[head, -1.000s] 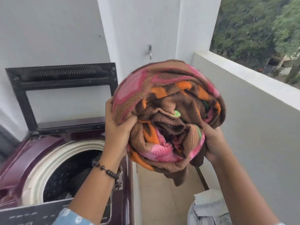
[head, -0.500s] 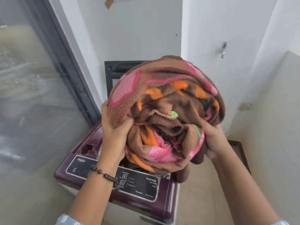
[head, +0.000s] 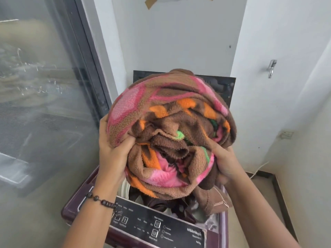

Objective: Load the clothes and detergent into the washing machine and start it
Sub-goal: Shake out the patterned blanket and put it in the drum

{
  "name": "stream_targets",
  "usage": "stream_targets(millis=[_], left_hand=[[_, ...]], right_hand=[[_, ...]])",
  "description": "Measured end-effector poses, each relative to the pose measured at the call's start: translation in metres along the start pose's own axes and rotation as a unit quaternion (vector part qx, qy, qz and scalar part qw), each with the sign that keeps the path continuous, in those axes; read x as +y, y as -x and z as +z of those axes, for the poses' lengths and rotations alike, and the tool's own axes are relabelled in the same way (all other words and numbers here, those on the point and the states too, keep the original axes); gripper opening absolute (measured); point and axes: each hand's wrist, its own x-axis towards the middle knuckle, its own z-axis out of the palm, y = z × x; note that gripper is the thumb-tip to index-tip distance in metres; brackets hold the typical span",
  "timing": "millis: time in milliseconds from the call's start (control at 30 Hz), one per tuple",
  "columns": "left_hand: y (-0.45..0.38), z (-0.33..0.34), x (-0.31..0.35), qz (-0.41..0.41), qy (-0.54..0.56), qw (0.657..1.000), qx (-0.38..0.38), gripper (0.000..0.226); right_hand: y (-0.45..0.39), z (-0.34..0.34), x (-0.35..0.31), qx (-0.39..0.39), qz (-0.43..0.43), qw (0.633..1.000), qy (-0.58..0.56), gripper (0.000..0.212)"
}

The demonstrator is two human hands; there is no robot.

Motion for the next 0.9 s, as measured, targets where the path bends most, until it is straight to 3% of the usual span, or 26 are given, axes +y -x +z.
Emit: stream_targets(millis=[267,433,467,567,633,733,900], left_hand=[[-0.088,-0.065,-0.03,-0.011,-0.032,0.999,-0.007,0.053],[-0.123,-0.089,-0.07,-0.085,-0.112,0.983,-0.119,0.053],[-0.125,-0.09,-0.083,-0.11,-0.128,0.975,-0.144,0.054],[-0.119,-0.093,-0.13,-0.185,-0.151,0.946,-0.221,0.061],[-0.111,-0.095,-0.165,-0.232,-0.194,0.91,-0.285,0.071],[-0.103,-0.1,-0.211,-0.269,-0.299,0.818,-0.411,0.091],[-0.09,-0.112,-0.276,-0.318,-0.404,0.657,-0.551,0.099]], right_hand=[[-0.079,0.038,0.069,0.017,0.023,0.999,0.018,0.08],[-0.085,0.013,0.119,0.065,0.072,0.994,0.052,0.042],[-0.083,0.001,0.128,0.077,0.086,0.991,0.061,0.048],[-0.073,-0.043,0.15,0.113,0.149,0.975,0.123,0.098],[-0.064,-0.072,0.159,0.112,0.188,0.955,0.202,0.105],[-0.055,-0.096,0.162,0.057,0.204,0.911,0.355,0.102],[-0.057,-0.115,0.175,-0.047,0.363,0.771,0.521,0.126]])
